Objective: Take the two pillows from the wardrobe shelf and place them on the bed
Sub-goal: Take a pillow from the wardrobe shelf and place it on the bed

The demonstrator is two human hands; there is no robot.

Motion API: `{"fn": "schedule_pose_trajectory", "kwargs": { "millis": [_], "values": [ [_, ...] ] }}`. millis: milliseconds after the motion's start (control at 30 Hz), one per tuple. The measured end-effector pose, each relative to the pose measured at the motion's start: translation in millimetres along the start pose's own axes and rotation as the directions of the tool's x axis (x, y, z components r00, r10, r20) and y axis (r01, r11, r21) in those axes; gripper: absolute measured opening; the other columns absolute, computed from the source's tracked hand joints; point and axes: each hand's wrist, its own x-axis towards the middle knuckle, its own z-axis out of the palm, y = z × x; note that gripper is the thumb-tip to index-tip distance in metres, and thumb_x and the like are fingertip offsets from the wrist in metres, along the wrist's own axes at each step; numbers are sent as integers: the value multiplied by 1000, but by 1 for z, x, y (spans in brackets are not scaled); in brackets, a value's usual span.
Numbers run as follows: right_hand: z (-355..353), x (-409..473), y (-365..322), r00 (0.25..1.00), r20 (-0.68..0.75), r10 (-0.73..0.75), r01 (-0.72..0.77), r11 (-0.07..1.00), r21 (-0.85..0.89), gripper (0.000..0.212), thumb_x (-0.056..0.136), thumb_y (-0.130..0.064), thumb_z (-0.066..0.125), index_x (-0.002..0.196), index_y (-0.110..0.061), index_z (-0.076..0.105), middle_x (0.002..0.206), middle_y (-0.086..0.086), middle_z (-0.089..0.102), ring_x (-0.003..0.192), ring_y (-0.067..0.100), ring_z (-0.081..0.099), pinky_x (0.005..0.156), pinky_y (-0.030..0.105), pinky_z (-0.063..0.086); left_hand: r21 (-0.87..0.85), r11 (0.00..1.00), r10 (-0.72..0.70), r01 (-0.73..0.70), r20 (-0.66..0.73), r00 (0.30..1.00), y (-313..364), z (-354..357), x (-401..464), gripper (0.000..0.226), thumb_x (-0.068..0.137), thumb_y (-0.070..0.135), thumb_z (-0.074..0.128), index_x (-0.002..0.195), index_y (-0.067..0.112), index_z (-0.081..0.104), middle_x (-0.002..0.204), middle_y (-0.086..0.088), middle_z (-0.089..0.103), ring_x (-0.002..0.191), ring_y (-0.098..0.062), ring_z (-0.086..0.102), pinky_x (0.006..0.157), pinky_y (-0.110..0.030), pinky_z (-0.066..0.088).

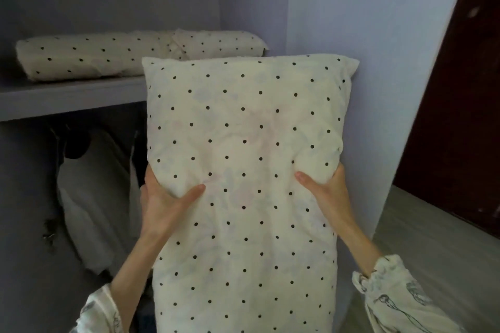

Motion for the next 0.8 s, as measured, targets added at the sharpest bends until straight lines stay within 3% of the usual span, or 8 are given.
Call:
{"fn": "schedule_pose_trajectory", "kwargs": {
  "millis": [100, 200, 267, 467, 567, 633, 700, 800],
  "values": [
    [-35, -34, 0, 999, -25, 34, -34, 999, -29, 68, 67, -22, 83, 125, -22, 48, 117, -7, 64, 108, 11, 61, 87, 29, 50, -36, 999, -17, 21, 102, 995, 3, 11, -30, 116, 46, 54, 81, 141, 36, 16, 142, -1, 35, 133, -23, 32, 108, -46, 32],
    [-75, -67, 0, 999, -39, 29, -33, 995, -98, 52, 68, -25, 82, 108, -43, 55, 100, -27, 68, 94, -7, 63, 75, 14, 50, -54, 998, -32, 42, 169, 985, 9, 27, -62, 115, 45, 53, 80, 141, 33, 20, 140, -3, 37, 132, -25, 34, 108, -48, 34],
    [-105, -89, 4, 993, -107, 43, -56, 991, -118, 50, 68, -27, 82, 101, -47, 51, 97, -34, 64, 92, -13, 60, 69, 9, 48, -56, 998, -23, 36, 216, 976, 11, 40, -84, 113, 45, 53, 80, 140, 32, 22, 138, -2, 39, 130, -24, 37, 106, -50, 36],
    [-216, -142, 2, 956, -284, 73, -130, 974, -186, 82, 63, -37, 82, 132, -22, 40, 127, -3, 57, 114, 14, 56, 91, 37, 50, -122, 993, 54, -8, 374, 926, 45, 111, -153, 111, 45, 54, 80, 139, 33, 23, 140, 2, 38, 132, -21, 35, 107, -51, 35],
    [-278, -160, -8, 915, -401, 51, -147, 966, -211, 86, 59, -41, 80, 133, -19, 40, 126, -3, 57, 111, 14, 57, 85, 27, 49, -181, 983, 115, -38, 439, 891, 76, 159, -189, 111, 46, 52, 82, 139, 30, 25, 141, 0, 39, 132, -22, 36, 108, -50, 34],
    [-319, -166, -14, 876, -481, 30, -162, 958, -236, 76, 63, -36, 81, 126, -23, 42, 117, -9, 56, 102, 2, 56, 73, 11, 46, -205, 978, 129, -32, 477, 870, 97, 192, -214, 111, 46, 52, 81, 139, 30, 24, 140, -1, 39, 131, -23, 36, 108, -46, 34],
    [-359, -170, -21, 839, -545, -3, -174, 946, -274, 62, 66, -29, 81, 114, -33, 43, 108, -17, 54, 91, -14, 53, 68, 3, 42, -223, 974, 143, -27, 523, 841, 116, 226, -238, 108, 49, 50, 83, 138, 32, 23, 132, 5, 38, 129, -23, 36, 105, -41, 33],
    [-413, -174, -32, 779, -626, -36, -216, 921, -323, 66, 68, -27, 82, 118, -29, 38, 117, -9, 51, 102, 5, 52, 84, 23, 42, -273, 962, 176, -11, 589, 789, 144, 276, -268, 103, 54, 41, 86, 137, 31, 26, 121, 10, 35, 127, -25, 39, 103, -43, 36]
  ]
}}
